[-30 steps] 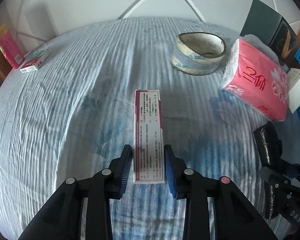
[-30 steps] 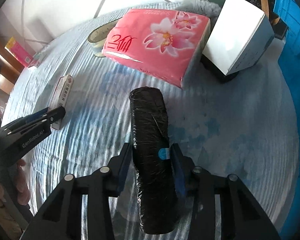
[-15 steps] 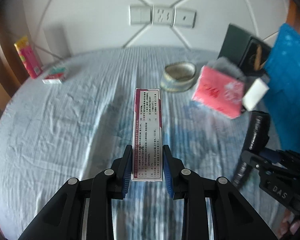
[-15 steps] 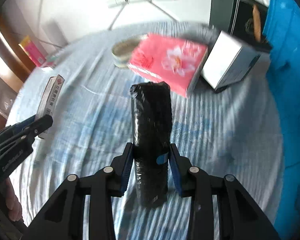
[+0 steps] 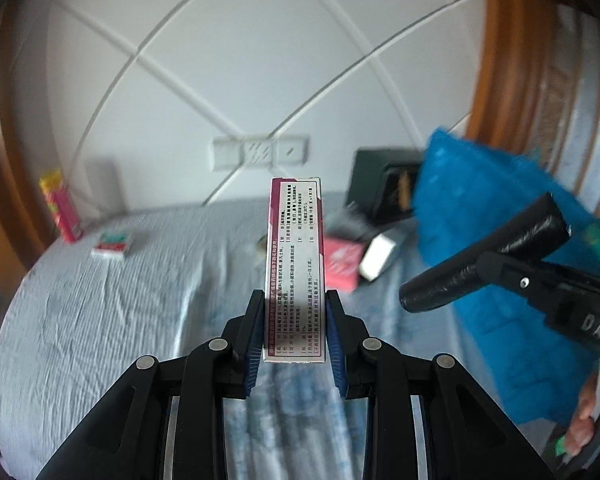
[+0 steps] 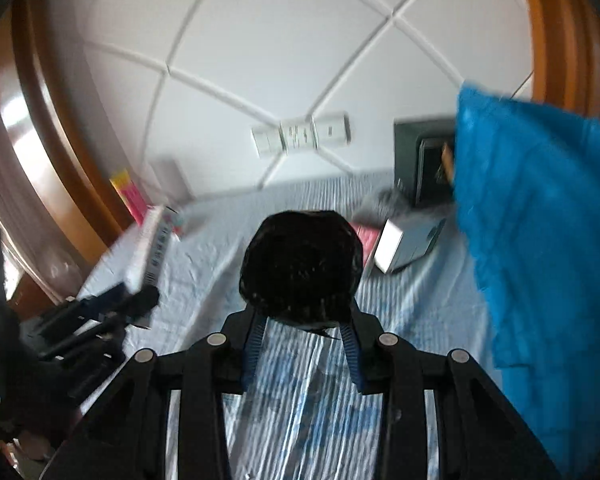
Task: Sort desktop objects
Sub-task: 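Carry both held objects over the blue crate and open both tools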
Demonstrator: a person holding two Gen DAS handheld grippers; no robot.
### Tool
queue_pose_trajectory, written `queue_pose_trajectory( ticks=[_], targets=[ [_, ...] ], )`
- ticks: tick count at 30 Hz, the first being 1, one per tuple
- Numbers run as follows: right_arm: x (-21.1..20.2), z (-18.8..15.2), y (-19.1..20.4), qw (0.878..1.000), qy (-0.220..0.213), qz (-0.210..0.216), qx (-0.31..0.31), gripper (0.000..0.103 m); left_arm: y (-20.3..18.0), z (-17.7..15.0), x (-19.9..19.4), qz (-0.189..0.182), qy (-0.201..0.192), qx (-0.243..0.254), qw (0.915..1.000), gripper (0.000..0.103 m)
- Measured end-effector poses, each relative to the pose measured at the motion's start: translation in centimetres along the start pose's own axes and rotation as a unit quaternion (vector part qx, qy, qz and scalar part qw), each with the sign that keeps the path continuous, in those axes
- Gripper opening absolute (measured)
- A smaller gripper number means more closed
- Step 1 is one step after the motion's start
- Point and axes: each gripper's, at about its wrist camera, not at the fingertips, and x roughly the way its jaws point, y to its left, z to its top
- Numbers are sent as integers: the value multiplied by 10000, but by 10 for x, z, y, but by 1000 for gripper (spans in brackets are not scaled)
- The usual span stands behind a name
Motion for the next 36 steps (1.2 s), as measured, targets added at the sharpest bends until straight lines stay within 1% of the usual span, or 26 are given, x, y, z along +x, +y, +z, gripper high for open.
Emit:
queue_pose_trajectory(
  ticks=[3, 6, 7, 12, 13, 15, 18, 20, 22, 26, 29, 30, 31, 32, 33, 34, 36],
  targets=[
    [-51, 11, -17, 9991, -407, -57, 55, 35, -31, 13, -27, -230, -295, 117, 9992, 28],
    [-103, 23, -33, 9966, -813, -115, 109, 35, -75, 27, -45, -472, -605, 225, 9968, 28],
    [-120, 26, -39, 9953, -948, -134, 127, 35, -95, 32, -45, -549, -627, 274, 9961, 28],
    [-204, 36, -118, 9884, -1431, -452, 214, 35, -197, 52, -43, -934, -733, 518, 9916, 28],
    [-216, 37, -131, 9875, -1472, -521, 220, 35, -218, 57, -42, -1011, -754, 567, 9904, 28],
    [-245, 40, -173, 9842, -1570, -776, 255, 35, -258, 65, -42, -1164, -796, 664, 9878, 28],
    [-270, 45, -227, 9827, -1490, -1036, 368, 35, -320, 78, -40, -1393, -858, 810, 9832, 28],
    [-271, 44, -246, 9839, -1428, -990, 406, 35, -360, 85, -39, -1534, -884, 909, 9800, 28],
    [-270, 44, -264, 9852, -1366, -938, 442, 35, -392, 81, -28, -1506, -607, 1063, 9810, 28],
    [-270, 44, -302, 9874, -1241, -835, 515, 35, -423, 70, 2, -1305, -41, 1142, 9848, 28],
    [-270, 44, -330, 9889, -1147, -757, 570, 35, -429, 65, 7, -1147, 145, 1096, 9872, 29],
    [-269, 44, -339, 9893, -1116, -731, 588, 35, -430, 64, 7, -1105, 192, 1067, 9879, 34],
    [-268, 45, -339, 9897, -1145, -635, 586, 35, -428, 64, 5, -1017, 142, 1052, 9891, 46],
    [-266, 46, -339, 9899, -1178, -535, 583, 35, -427, 64, 1, -918, 68, 1057, 9901, 53],
    [-261, 48, -339, 9908, -1135, -474, 558, 35, -425, 62, -1, -828, -9, 1060, 9909, 64],
    [-256, 50, -338, 9918, -1088, -415, 532, 35, -423, 60, -4, -745, -81, 1060, 9915, 68],
    [-245, 52, -334, 9935, -978, -329, 471, 35, -420, 57, -9, -660, -156, 1029, 9924, 72]
  ],
)
